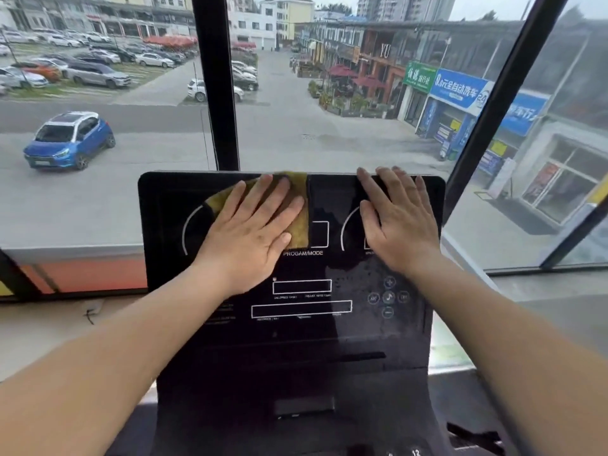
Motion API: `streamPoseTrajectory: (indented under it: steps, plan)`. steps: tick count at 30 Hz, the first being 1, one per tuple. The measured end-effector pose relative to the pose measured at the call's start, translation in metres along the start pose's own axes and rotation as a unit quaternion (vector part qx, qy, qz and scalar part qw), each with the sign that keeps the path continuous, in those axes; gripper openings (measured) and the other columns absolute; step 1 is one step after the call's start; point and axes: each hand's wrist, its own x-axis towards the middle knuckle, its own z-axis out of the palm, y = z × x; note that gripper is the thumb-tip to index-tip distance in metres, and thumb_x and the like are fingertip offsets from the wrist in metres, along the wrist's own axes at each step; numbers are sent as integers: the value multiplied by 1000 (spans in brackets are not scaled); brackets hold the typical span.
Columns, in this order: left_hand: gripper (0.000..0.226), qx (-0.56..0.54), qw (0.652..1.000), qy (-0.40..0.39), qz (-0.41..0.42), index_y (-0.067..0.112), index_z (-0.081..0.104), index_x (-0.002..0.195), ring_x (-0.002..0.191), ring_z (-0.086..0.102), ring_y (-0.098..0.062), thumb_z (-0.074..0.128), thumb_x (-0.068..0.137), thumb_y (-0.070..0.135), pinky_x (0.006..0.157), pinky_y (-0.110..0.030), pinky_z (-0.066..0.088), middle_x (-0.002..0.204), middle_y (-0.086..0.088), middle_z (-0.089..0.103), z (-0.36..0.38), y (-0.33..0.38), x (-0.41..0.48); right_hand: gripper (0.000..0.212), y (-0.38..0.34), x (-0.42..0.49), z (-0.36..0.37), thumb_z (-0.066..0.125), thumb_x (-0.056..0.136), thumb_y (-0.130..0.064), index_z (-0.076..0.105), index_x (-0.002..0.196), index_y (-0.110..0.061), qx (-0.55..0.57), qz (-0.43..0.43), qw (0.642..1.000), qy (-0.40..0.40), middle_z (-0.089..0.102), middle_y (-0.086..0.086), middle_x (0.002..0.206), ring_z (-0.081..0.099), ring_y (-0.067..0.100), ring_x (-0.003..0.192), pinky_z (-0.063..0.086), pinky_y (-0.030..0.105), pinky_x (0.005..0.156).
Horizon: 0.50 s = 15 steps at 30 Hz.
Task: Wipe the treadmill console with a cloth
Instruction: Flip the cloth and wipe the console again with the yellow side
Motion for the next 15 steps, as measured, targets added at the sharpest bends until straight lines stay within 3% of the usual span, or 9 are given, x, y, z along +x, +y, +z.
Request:
streamPoseTrajectory:
  steps: [2,4,7,10,15]
  plan:
    - [63,-30,996,24,-76,25,7,164,158,-14,-31,25,107,45,126,-54,-9,173,-7,1,-1,26,11,54,-5,0,5,35,103,-45,29,156,-40,29,17,999,20,34,-2,160,19,25,154,3,50,128]
    - [64,-30,996,19,-78,20,11,164,158,-8,-34,29,107,43,127,-57,-2,173,-10,5,10,60,-2,53,-9,1,9,38,102,-45,35,154,-39,47,29,998,40,38,-2,157,22,24,153,5,49,128]
    - [61,-16,999,-23,44,22,16,164,159,-3,-29,33,108,42,128,-54,5,172,-6,10,21,79,-33,53,2,1,5,42,101,-40,40,153,-36,59,4,997,51,44,-5,157,28,21,152,8,47,128]
    - [57,-3,990,-31,137,29,18,163,160,0,-24,26,109,43,129,-49,5,172,1,12,6,47,-5,53,15,2,2,46,99,-33,44,153,-32,77,-11,995,60,47,-7,157,32,16,151,8,40,128]
    - [59,-20,999,24,-9,31,13,164,159,-6,-26,28,108,44,128,-53,-1,173,1,7,-9,39,35,51,3,2,6,46,98,-30,50,149,-32,169,37,983,64,45,-9,157,28,13,152,6,40,129]
